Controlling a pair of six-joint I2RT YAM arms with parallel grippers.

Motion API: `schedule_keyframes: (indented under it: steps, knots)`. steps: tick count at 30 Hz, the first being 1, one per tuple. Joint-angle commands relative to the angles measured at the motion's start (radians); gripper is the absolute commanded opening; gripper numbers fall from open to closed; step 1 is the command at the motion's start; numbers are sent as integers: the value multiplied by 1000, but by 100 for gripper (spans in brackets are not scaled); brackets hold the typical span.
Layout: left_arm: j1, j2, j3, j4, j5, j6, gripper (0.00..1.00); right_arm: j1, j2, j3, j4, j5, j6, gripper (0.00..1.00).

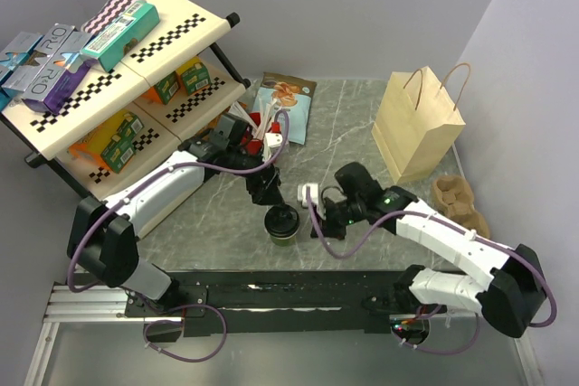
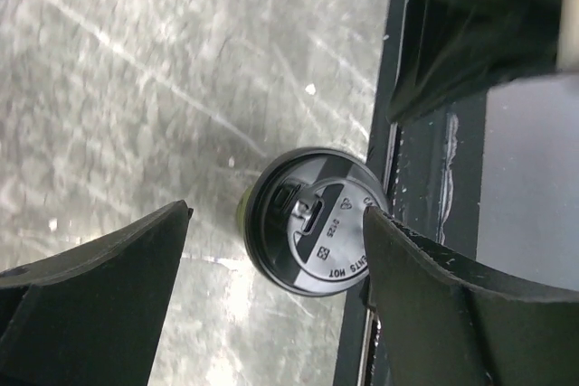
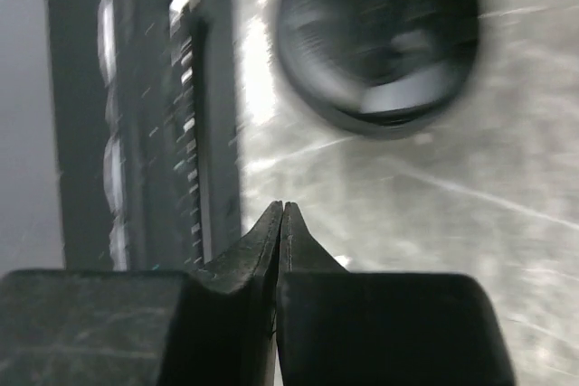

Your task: Pack the takeout coffee

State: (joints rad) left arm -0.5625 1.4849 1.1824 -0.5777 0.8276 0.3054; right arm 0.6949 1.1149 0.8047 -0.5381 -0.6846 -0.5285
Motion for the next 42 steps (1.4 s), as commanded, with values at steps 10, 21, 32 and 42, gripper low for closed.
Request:
schedule_keyframes:
  steps: [10, 21, 32, 42]
  knots:
    - [35, 118, -52, 49, 269, 135, 83, 434, -147, -271, 369, 410, -217, 0]
    - [56, 161, -78, -2, 329, 204, 80, 463, 34, -285, 637, 511, -240, 0]
    - [50, 178, -113, 62, 275, 146, 79, 462, 82, -303, 754, 594, -183, 0]
    - [7, 179, -158, 139, 212, 90, 77, 446, 92, -314, 757, 611, -122, 0]
